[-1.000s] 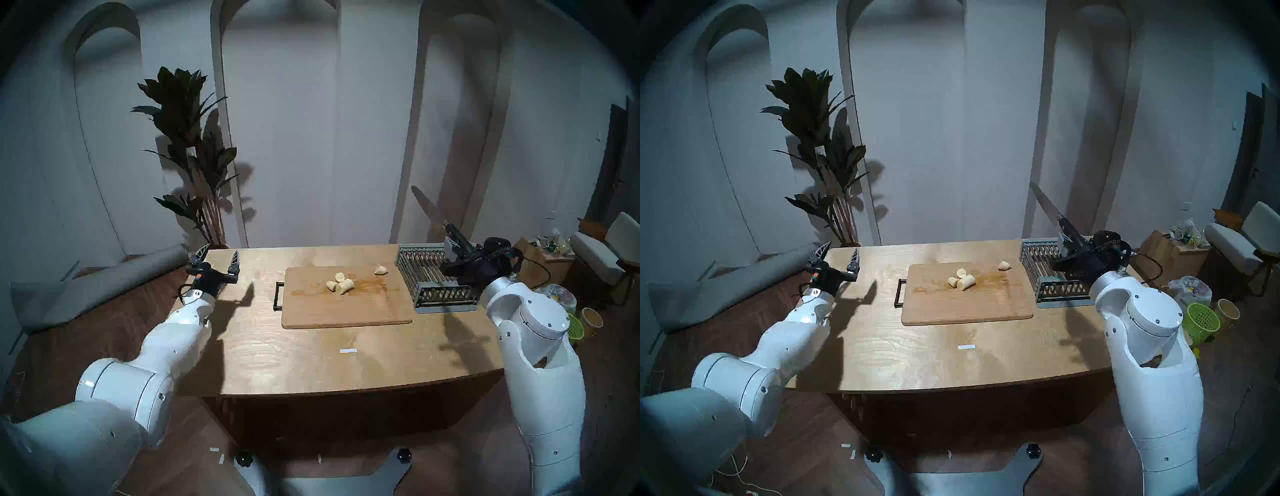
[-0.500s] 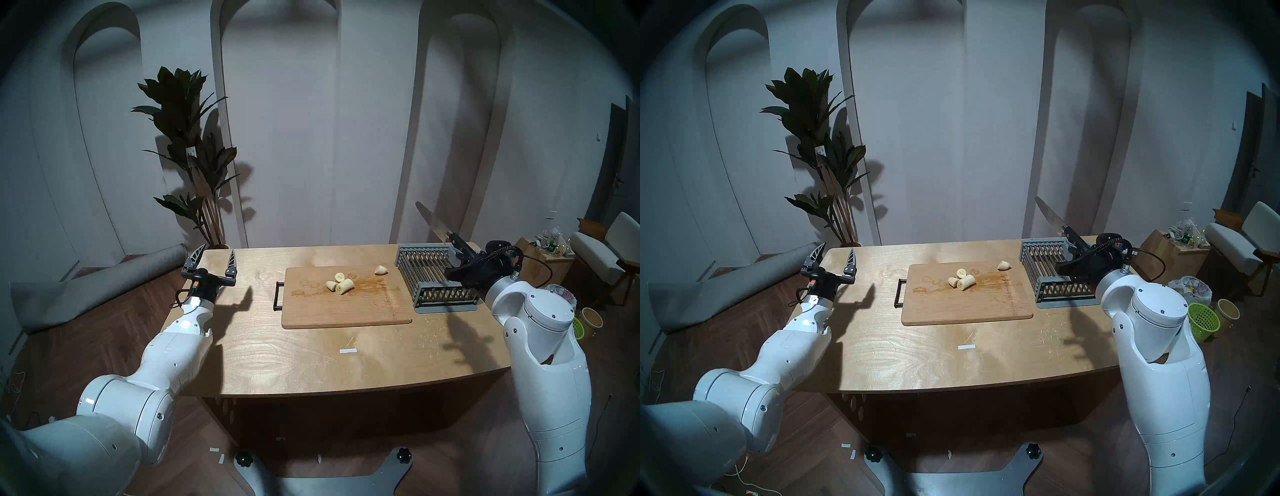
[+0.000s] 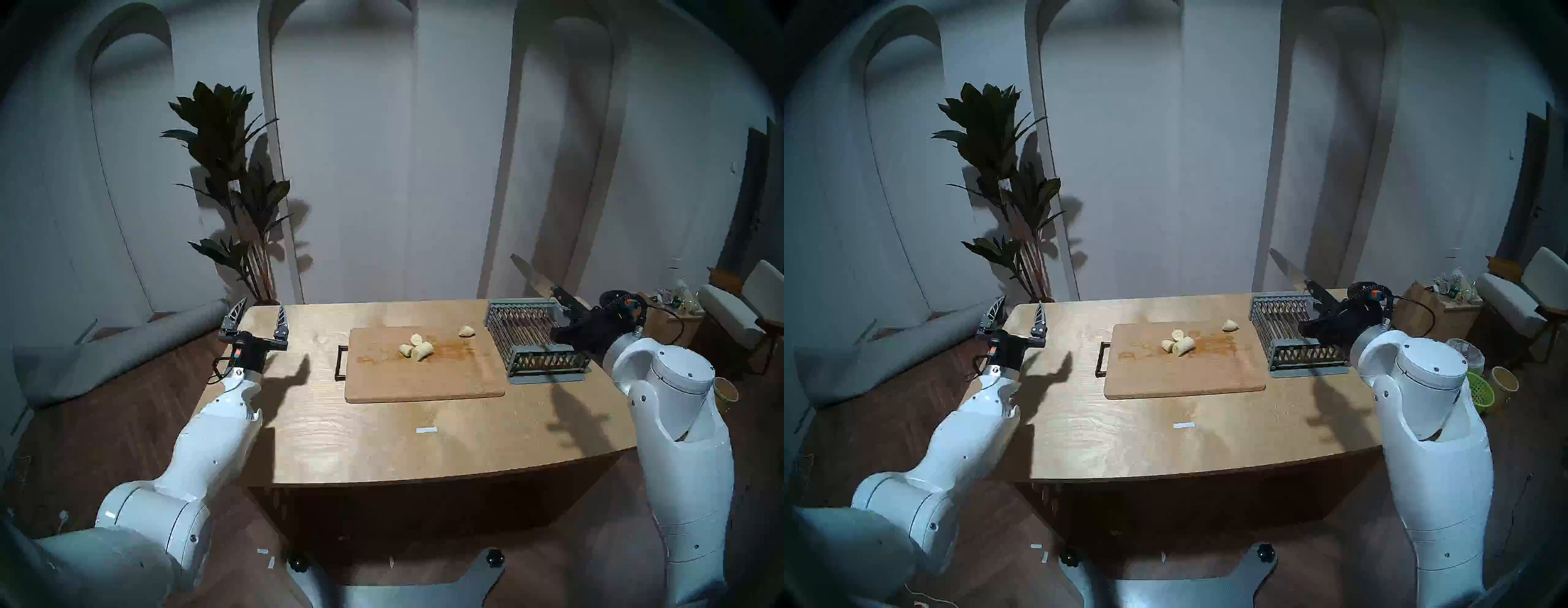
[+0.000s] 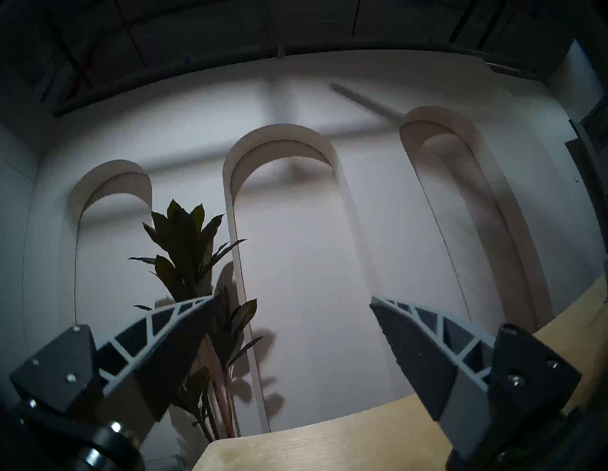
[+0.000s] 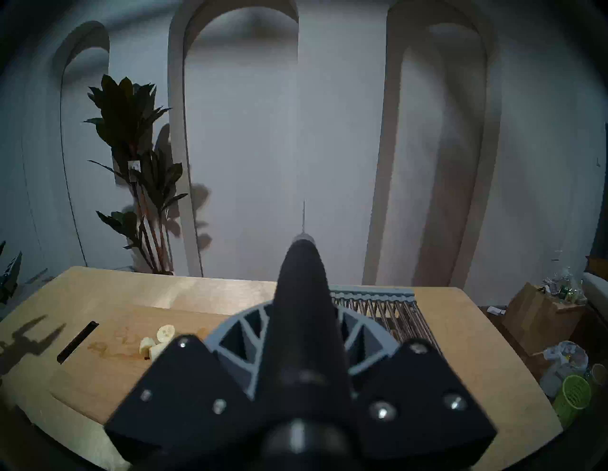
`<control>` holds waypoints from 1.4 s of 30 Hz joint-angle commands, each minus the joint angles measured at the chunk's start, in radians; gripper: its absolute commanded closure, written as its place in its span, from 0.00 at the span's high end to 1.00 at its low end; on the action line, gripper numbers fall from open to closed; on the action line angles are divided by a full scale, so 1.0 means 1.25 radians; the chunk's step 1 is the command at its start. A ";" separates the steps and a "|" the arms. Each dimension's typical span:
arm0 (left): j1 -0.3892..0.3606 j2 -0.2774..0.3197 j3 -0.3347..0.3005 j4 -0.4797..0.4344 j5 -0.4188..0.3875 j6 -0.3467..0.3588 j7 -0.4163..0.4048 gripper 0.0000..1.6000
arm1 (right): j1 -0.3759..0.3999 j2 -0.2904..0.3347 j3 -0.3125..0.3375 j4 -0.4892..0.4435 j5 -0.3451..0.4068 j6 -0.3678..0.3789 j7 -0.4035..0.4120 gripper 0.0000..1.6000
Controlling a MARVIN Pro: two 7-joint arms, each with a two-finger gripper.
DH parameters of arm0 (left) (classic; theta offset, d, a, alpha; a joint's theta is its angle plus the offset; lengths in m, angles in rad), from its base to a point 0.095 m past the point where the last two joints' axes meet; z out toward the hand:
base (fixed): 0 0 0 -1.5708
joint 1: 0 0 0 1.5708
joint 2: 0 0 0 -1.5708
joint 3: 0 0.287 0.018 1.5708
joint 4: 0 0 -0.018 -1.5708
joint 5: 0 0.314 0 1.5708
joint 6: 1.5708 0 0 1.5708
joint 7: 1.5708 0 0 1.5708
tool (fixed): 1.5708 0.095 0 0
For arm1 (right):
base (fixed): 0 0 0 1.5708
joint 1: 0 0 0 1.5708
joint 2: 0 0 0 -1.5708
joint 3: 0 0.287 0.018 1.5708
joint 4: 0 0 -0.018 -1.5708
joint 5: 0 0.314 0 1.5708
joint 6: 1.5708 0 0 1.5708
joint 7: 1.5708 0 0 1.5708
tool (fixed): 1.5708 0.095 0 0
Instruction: Cut the banana into four pieces on the cutting board
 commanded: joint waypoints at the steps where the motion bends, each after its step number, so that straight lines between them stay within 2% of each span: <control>1: 0.031 0.002 -0.010 -0.086 0.019 -0.008 0.033 1.00 | -0.018 -0.002 0.025 -0.026 0.015 0.033 -0.001 0.00; 20: 0.165 -0.001 -0.051 -0.293 0.107 -0.008 0.136 1.00 | -0.050 -0.020 0.103 -0.023 0.064 0.141 -0.003 0.00; 29: 0.236 -0.008 -0.078 -0.399 0.167 -0.008 0.192 1.00 | -0.031 -0.028 0.148 -0.014 0.084 0.170 -0.006 0.00; 34: 0.267 -0.017 -0.094 -0.450 0.205 -0.006 0.220 1.00 | -0.022 -0.031 0.155 -0.016 0.094 0.184 -0.006 0.00; 42: 0.186 -0.003 -0.088 -0.529 0.295 0.047 0.208 1.00 | -0.014 -0.036 0.155 -0.017 0.104 0.202 -0.004 0.00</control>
